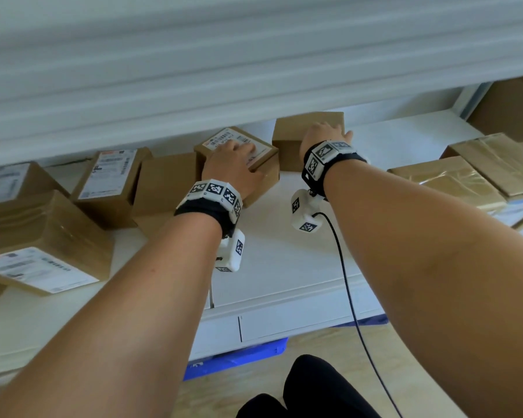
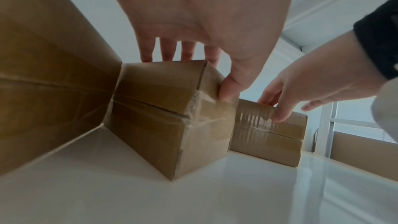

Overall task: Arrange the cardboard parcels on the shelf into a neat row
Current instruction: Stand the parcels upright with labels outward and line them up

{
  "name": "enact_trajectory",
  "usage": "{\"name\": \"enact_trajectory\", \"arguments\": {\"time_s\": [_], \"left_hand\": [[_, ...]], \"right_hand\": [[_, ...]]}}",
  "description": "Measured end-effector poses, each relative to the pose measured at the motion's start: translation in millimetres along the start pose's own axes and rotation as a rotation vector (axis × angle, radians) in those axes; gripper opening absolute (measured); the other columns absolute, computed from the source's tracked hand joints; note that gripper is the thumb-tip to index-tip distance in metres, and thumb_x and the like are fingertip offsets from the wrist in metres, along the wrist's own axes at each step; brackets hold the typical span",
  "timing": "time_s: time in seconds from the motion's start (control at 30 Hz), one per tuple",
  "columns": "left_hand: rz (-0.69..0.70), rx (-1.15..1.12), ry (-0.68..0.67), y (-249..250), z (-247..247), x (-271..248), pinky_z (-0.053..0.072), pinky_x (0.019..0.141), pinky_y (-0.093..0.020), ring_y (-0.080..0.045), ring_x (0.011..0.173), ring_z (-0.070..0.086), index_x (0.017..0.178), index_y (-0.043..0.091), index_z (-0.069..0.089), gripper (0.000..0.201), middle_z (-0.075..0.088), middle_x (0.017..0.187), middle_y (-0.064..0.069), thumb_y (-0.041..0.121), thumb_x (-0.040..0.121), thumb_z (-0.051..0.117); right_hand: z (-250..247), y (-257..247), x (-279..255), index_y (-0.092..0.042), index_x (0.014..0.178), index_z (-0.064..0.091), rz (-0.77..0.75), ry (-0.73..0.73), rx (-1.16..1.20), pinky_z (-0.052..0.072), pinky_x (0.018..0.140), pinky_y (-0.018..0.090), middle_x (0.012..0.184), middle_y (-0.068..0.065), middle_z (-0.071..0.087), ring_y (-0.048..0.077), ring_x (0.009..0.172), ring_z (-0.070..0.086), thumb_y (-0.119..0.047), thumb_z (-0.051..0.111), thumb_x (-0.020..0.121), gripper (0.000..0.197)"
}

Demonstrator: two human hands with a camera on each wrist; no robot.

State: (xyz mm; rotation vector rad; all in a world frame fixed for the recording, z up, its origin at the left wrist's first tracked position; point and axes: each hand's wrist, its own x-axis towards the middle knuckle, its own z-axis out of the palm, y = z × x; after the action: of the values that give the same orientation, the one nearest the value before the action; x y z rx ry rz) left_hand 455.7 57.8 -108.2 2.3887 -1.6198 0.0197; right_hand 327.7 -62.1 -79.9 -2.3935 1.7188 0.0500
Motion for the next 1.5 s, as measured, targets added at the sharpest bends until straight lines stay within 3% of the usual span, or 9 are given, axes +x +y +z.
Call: {"name": "enact_trajectory", "arguments": {"time_s": [0.23, 0.33, 0.57, 0.8, 0.93, 1.17, 1.27, 1.37, 1.5], "left_hand": [[-0.026, -0.076, -0.099, 3.0, -18.2, -32.2, 0.044, 0.098, -0.038, -0.024, 0.118, 0.049, 0.119, 0.023, 0.052, 0.037, 0.051, 0.126, 0.000, 0.023, 0.083, 0.063], [-0.021, -0.068, -0.139, 6.2, -29.2, -50.0, 0.043, 0.102, -0.035, -0.024, 0.121, 0.049, 0.125, 0.020, 0.051, 0.045, 0.051, 0.131, -0.002, 0.008, 0.083, 0.060], [-0.041, -0.025, -0.230, 3.3, -43.1, -58.9, 0.044, 0.102, -0.034, -0.025, 0.125, 0.050, 0.137, 0.025, 0.046, 0.056, 0.050, 0.140, -0.002, 0.012, 0.084, 0.059], [-0.033, 0.017, -0.244, 19.4, -25.0, -42.2, 0.022, 0.118, -0.044, -0.024, 0.146, 0.021, 0.151, 0.017, 0.024, 0.068, 0.024, 0.157, -0.003, 0.017, 0.090, 0.051], [-0.153, -0.118, -0.152, 30.1, -23.7, -19.2, 0.036, 0.108, -0.046, -0.030, 0.126, 0.047, 0.136, 0.010, 0.045, 0.044, 0.051, 0.135, -0.012, 0.020, 0.095, 0.033], [-0.219, 0.053, -0.316, 57.3, -17.5, 23.6, -0.001, 0.119, -0.050, -0.032, 0.146, 0.017, 0.151, 0.015, 0.017, 0.062, 0.019, 0.158, -0.014, 0.014, 0.093, 0.037], [-0.229, 0.120, -0.374, 60.9, -6.9, 31.8, 0.001, 0.119, -0.052, -0.039, 0.146, 0.013, 0.153, 0.014, 0.015, 0.064, 0.013, 0.159, -0.016, 0.015, 0.092, 0.038], [-0.223, 0.074, -0.365, 63.5, -7.0, 30.7, 0.004, 0.119, -0.052, -0.040, 0.144, 0.017, 0.150, 0.013, 0.023, 0.061, 0.023, 0.156, -0.016, 0.011, 0.090, 0.037], [-0.214, -0.053, -0.275, 64.1, -19.8, 26.6, 0.014, 0.118, -0.046, -0.036, 0.133, 0.038, 0.142, 0.013, 0.036, 0.050, 0.045, 0.141, -0.015, 0.011, 0.092, 0.036]], "right_hand": [[-11.8, -3.3, -51.4, -0.012, 0.070, 0.050, -0.051, -0.002, -0.037, 0.029, 0.108, 0.045, 0.104, 0.013, 0.066, 0.032, 0.108, 0.056, -0.010, 0.047, 0.087, 0.018], [-22.6, -4.0, -74.4, -0.006, 0.101, 0.062, -0.061, -0.047, -0.070, 0.031, 0.109, 0.045, 0.124, 0.017, 0.059, 0.033, 0.120, 0.050, -0.011, 0.047, 0.090, 0.019], [-38.2, 1.4, -103.2, -0.005, 0.148, 0.024, -0.108, -0.212, -0.310, 0.023, 0.113, 0.051, 0.153, 0.025, 0.024, 0.040, 0.140, 0.027, -0.007, 0.041, 0.096, 0.055], [-6.2, -3.8, -51.0, -0.017, 0.151, 0.022, -0.018, -0.063, -0.022, 0.006, 0.117, 0.056, 0.161, 0.011, 0.008, 0.032, 0.148, 0.003, -0.008, 0.042, 0.091, 0.063], [5.3, 0.7, -32.7, -0.025, 0.154, 0.009, 0.031, 0.008, 0.026, 0.000, 0.117, 0.056, 0.161, 0.014, -0.007, 0.035, 0.147, -0.007, -0.012, 0.042, 0.094, 0.070], [21.4, 15.1, -15.0, -0.018, 0.154, 0.007, 0.091, 0.016, 0.213, 0.011, 0.115, 0.057, 0.158, 0.020, 0.003, 0.041, 0.144, 0.007, -0.028, 0.039, 0.100, 0.064], [24.4, 14.4, -8.5, -0.016, 0.153, 0.010, 0.201, 0.049, 0.342, 0.025, 0.111, 0.047, 0.153, 0.019, 0.023, 0.036, 0.139, 0.028, -0.036, 0.032, 0.101, 0.060], [21.7, 15.8, -12.6, -0.013, 0.148, 0.024, 0.131, 0.040, 0.290, 0.038, 0.102, 0.042, 0.141, 0.023, 0.030, 0.039, 0.126, 0.043, -0.013, 0.042, 0.095, 0.056], [7.0, 17.7, -30.6, -0.011, 0.147, 0.027, 0.086, 0.068, 0.341, 0.035, 0.104, 0.041, 0.145, 0.023, 0.030, 0.039, 0.130, 0.037, -0.016, 0.044, 0.094, 0.056]]}}
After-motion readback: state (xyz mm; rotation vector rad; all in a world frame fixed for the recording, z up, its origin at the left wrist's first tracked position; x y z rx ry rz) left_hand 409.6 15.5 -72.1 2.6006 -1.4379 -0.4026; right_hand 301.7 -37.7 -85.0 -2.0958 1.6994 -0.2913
